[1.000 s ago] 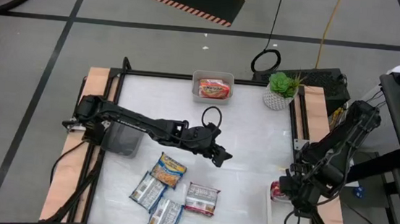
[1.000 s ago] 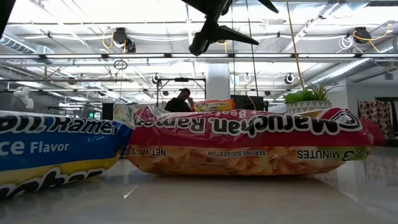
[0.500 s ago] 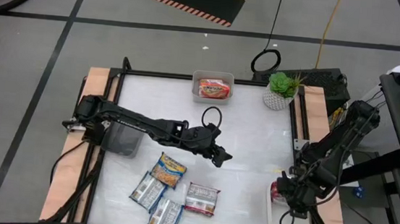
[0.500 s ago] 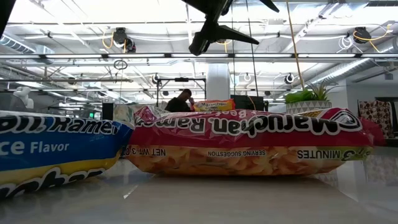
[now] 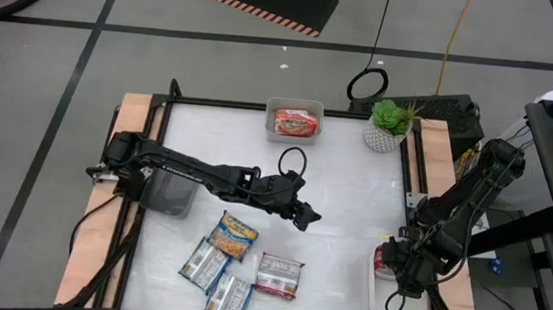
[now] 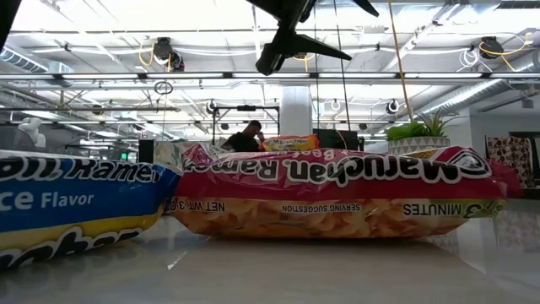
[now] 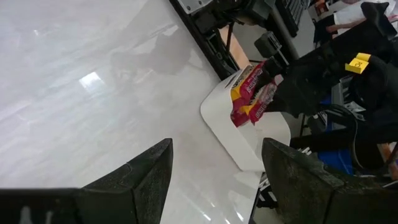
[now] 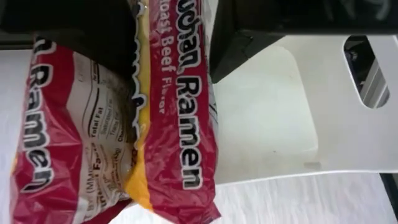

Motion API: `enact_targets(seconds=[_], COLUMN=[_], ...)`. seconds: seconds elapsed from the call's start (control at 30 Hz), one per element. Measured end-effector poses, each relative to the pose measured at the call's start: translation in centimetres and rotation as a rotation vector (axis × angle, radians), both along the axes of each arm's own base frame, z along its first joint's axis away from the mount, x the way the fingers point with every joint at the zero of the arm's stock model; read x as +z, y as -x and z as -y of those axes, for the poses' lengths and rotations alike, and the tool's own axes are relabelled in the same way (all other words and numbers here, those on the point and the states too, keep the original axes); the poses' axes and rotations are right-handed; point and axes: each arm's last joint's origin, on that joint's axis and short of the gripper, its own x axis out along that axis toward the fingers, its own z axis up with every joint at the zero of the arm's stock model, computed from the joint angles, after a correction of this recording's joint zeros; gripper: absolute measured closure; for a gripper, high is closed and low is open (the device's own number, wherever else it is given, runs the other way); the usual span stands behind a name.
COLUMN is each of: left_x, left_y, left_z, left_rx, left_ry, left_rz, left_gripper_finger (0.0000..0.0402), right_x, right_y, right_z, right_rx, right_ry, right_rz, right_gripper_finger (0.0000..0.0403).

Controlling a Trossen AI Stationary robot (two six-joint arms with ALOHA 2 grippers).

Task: Sort Maruchan noodles
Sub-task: Put the top red noodle pack into the white bin, then put the red noodle pack into the white bin

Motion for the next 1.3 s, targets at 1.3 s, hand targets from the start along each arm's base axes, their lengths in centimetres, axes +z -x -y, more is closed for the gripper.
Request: enact_targets(seconds=[1.3], left_x=[-1.6], left_y=[3.2], left_z=[8.3], left_rx=[-0.276], left_ry=[-0.032], left_rz=[-0.205], left_gripper_finger=[0.0151], right_x=[7.0], right_y=[2.9], right_z=[4.6], right_rx=[-0.029], right_ry=[-0.138], right_rz=[0.159], right_gripper_finger=[0.0183])
